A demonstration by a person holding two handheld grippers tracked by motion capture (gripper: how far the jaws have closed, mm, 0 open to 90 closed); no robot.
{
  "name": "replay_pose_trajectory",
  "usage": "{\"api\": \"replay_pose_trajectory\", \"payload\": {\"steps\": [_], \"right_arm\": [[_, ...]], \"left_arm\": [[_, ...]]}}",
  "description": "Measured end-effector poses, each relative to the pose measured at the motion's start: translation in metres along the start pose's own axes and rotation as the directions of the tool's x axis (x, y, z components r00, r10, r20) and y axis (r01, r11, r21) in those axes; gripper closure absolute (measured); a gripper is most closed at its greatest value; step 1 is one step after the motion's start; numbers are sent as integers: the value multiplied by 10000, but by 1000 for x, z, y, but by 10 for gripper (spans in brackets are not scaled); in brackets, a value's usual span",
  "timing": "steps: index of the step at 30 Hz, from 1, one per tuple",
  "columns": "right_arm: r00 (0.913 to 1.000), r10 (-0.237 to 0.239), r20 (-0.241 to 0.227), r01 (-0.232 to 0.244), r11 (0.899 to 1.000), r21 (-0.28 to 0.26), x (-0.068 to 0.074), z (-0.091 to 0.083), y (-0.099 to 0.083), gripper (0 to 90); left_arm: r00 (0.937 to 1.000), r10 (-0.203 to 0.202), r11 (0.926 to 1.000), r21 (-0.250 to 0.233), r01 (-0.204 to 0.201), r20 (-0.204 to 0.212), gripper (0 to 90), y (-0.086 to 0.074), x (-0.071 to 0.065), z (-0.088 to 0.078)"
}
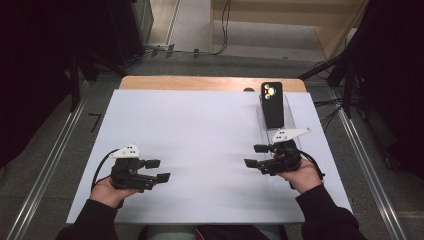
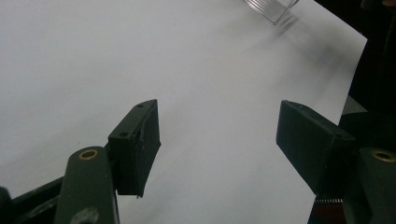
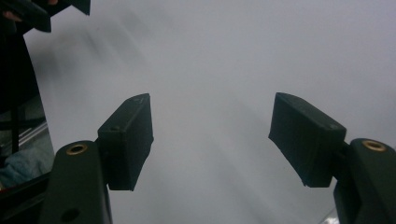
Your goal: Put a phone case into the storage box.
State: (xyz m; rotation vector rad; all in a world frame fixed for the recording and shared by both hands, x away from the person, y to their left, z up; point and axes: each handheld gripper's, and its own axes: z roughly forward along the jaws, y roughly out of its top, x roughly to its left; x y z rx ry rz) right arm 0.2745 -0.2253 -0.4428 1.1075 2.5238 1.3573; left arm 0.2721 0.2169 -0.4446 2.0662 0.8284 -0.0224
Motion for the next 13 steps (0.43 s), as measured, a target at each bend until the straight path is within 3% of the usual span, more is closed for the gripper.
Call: {"api": "replay_pose_trajectory", "payload": {"steps": [7,13], "right_arm": [[9999,-24,-127,26,9999,153,4,-3,-18,284],[9999,9,-104,-7,9997,243,4,-4,-24,284]], "left_arm": [[10000,99,9999,-49,-99,7,306,-1,-2,-2],[9999,116,9999,-39,-116,12,306,-2,-2,-3]]}}
